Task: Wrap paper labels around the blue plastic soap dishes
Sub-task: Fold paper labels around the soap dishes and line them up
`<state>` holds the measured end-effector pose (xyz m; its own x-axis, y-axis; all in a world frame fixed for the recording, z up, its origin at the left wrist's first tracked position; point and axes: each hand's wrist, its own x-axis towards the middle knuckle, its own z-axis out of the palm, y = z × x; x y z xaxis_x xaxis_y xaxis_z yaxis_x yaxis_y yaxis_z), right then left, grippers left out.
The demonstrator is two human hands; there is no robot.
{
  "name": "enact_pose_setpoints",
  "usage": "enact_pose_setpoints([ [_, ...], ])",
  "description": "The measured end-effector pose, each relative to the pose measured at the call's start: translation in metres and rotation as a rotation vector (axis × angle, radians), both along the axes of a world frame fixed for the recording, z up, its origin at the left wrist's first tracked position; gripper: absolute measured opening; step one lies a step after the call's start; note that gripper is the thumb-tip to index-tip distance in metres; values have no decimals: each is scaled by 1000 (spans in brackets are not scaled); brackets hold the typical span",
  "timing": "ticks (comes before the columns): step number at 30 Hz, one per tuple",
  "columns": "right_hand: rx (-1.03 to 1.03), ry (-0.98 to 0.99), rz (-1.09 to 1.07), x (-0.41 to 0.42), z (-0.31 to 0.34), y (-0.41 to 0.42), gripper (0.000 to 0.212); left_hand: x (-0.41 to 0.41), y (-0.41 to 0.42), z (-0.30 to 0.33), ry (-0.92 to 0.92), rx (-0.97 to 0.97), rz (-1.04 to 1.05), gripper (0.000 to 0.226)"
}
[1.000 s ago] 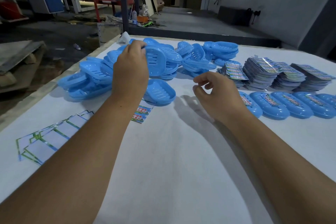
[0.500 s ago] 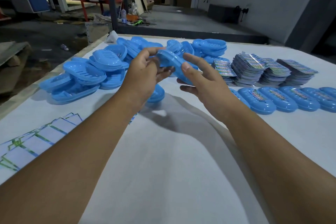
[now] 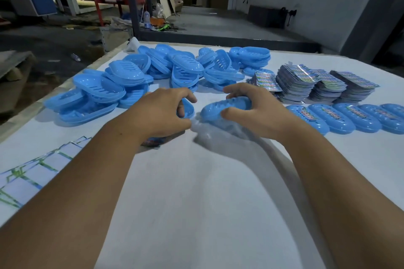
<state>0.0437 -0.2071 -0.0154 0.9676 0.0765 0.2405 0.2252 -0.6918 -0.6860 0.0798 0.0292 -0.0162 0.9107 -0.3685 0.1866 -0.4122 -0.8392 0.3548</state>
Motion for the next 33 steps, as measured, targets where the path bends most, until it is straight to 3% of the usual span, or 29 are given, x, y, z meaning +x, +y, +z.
enact_pose_setpoints([
  [4,-160,5,5,1,-5,4,70,5,0,-2,-85,8,88,39],
  [11,-344,13,39,1,-12,12,55,8,0,-3,-177,41,174,34],
  [19,-391,12,38,4,-15,14,58,6,6,1,-158,151,376,11],
  [24,-373,14,49,5,-16,14,59,0,9,6,-2,185,381,26],
  [28,-358,15,47,5,-14,14,59,-3,6,10,32,90,364,22],
  [33,-337,10,48,3,-12,16,59,-2,6,14,83,-52,387,39],
])
